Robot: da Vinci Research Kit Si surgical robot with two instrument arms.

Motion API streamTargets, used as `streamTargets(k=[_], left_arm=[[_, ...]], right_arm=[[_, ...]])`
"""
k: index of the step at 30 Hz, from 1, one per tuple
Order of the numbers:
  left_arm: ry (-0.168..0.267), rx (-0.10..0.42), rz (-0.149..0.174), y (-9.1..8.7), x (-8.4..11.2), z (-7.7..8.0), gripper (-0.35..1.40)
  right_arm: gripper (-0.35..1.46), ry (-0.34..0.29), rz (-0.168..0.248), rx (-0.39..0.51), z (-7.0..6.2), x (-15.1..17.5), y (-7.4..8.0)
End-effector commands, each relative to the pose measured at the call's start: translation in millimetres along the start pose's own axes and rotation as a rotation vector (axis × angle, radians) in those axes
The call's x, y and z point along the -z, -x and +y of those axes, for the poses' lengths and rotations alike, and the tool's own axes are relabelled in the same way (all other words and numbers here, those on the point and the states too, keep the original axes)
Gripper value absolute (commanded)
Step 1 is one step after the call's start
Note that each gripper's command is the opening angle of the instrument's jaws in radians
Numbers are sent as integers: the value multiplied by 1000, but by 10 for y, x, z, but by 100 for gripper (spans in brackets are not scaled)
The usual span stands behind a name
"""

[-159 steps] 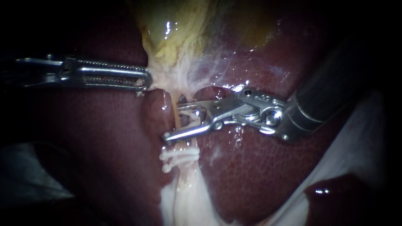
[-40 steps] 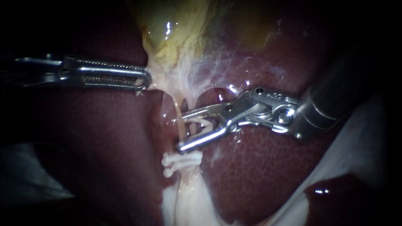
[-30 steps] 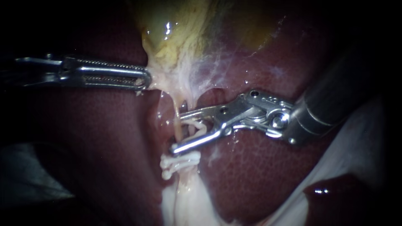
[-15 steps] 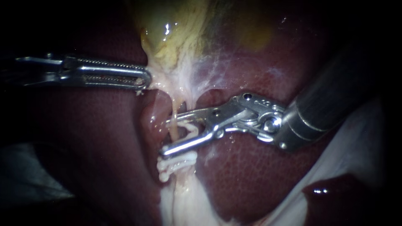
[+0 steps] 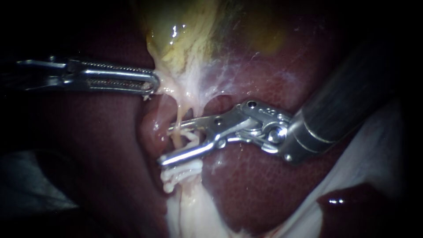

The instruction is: Clipping third clip left tube

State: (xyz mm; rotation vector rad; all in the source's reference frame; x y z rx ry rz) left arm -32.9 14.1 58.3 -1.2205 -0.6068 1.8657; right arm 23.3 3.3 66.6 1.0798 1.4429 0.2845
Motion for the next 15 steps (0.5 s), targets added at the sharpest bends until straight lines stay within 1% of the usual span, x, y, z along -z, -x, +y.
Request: streamTargets(k=[1,11,15], left_arm=[[0,0,0,0,0,0,-35],[0,0,0,0,0,0,-35],[1,0,0,0,1,0,-35]], right_arm=[[46,0,-1,1,0,0,0],[46,0,-1,1,0,1,1],[45,-2,-1,-1,-1,9,0]])
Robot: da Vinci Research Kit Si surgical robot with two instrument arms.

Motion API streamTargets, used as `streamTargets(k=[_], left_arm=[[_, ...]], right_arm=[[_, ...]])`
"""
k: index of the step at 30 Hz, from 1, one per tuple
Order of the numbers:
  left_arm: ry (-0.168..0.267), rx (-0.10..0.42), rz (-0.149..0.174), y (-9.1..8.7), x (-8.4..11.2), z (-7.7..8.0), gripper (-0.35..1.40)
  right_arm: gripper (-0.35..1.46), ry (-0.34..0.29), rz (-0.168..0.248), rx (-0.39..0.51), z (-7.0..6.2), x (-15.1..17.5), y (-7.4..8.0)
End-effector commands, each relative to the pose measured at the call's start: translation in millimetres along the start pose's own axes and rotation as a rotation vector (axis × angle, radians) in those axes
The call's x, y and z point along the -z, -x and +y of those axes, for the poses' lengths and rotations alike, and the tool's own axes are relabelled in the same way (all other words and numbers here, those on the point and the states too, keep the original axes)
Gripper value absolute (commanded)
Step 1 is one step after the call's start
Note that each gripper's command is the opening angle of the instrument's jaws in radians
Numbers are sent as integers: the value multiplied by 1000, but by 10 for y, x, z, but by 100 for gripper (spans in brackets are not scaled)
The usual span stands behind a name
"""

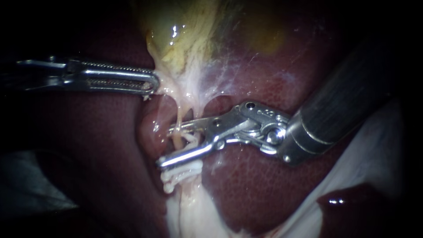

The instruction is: Clipping third clip left tube

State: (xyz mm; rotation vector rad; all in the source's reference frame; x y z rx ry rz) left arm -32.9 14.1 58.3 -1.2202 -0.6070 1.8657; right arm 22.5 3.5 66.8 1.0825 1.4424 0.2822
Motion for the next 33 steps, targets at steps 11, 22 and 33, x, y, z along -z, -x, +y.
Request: streamTargets(k=[11,22,33], left_arm=[[1,-1,0,0,1,0,-35],[1,-1,0,0,1,0,-35],[1,-1,0,0,2,0,-35]], right_arm=[[44,128,-81,0,24,26,14],[43,203,-118,-1,34,20,23],[45,276,-156,10,40,40,28]])
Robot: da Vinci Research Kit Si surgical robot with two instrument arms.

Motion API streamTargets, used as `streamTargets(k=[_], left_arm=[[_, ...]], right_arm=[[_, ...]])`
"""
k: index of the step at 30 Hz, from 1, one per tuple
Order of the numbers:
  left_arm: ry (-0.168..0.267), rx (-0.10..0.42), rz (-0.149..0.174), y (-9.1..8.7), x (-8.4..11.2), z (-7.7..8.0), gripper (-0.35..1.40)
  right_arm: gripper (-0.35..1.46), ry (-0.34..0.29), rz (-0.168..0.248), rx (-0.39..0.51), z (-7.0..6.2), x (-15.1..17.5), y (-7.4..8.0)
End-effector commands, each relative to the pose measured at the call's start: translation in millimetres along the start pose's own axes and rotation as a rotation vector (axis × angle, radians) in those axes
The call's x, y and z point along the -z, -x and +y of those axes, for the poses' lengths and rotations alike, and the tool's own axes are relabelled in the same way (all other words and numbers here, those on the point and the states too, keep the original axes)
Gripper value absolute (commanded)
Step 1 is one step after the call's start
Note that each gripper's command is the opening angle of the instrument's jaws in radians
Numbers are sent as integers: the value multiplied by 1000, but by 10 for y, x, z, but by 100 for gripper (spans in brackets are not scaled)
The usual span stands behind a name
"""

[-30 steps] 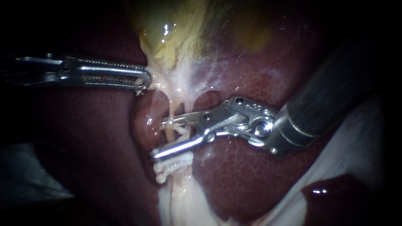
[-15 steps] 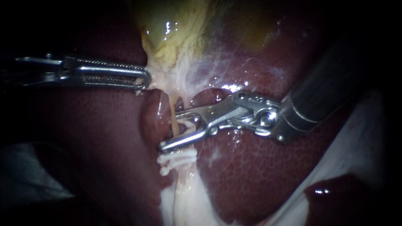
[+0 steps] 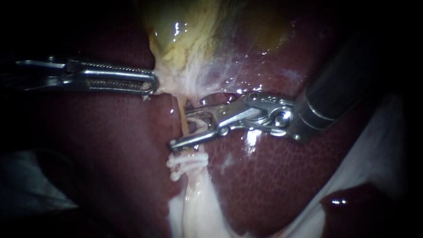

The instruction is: Clipping third clip left tube

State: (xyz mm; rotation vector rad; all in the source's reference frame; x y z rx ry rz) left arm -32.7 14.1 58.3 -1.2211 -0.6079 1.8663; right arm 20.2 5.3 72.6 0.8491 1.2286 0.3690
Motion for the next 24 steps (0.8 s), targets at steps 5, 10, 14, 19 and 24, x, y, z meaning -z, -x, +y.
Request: streamTargets(k=[5,10,14,19,24], left_arm=[[0,0,0,0,0,0,-35],[0,0,0,0,0,0,-35],[1,0,0,0,1,0,-35],[1,0,0,0,2,0,-35],[2,0,-1,0,3,0,-35]], right_arm=[[45,-40,-8,-2,-7,3,0],[46,-90,21,-1,-12,4,-1],[46,-115,31,0,-15,8,-3],[46,-119,32,-2,-16,16,-5],[46,-127,30,-2,-17,18,-5]])
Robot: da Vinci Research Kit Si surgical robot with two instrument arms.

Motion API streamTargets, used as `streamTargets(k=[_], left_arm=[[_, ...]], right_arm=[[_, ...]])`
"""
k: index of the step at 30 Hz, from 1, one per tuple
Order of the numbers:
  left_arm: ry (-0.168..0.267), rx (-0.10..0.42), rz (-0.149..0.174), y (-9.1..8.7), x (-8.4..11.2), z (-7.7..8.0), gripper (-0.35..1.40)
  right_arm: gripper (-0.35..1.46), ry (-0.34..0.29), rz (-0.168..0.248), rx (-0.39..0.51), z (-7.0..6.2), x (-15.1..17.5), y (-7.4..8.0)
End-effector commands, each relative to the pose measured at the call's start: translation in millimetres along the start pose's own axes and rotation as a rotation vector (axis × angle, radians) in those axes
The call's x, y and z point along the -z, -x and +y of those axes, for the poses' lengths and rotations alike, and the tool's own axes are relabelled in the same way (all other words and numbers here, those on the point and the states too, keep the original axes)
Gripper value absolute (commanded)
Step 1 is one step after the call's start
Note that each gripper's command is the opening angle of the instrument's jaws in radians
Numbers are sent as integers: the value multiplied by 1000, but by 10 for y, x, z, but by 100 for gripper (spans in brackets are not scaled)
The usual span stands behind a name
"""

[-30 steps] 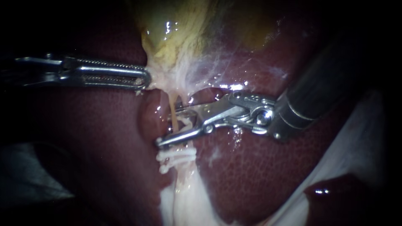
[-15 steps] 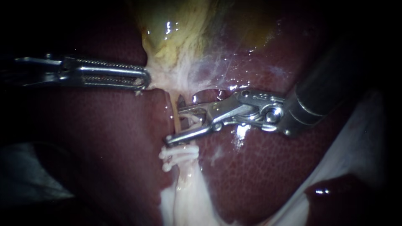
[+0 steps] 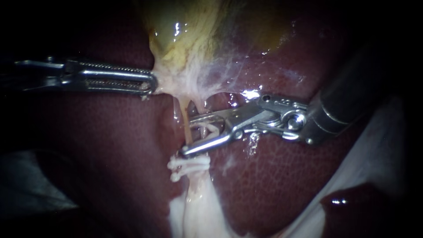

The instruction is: Clipping third clip left tube

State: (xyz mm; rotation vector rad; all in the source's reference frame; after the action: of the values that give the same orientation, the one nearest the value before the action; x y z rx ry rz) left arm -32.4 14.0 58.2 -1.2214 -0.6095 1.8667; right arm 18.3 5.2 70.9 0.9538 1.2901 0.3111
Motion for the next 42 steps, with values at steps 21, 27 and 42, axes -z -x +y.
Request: streamTargets(k=[21,27,42], left_arm=[[0,0,0,0,0,0,-35],[1,0,0,0,0,0,-35],[1,0,0,0,0,0,-35]], right_arm=[[46,-58,67,6,-10,-17,-11],[46,-78,83,0,-18,-9,-23],[45,-165,115,-39,-36,-6,-37]])
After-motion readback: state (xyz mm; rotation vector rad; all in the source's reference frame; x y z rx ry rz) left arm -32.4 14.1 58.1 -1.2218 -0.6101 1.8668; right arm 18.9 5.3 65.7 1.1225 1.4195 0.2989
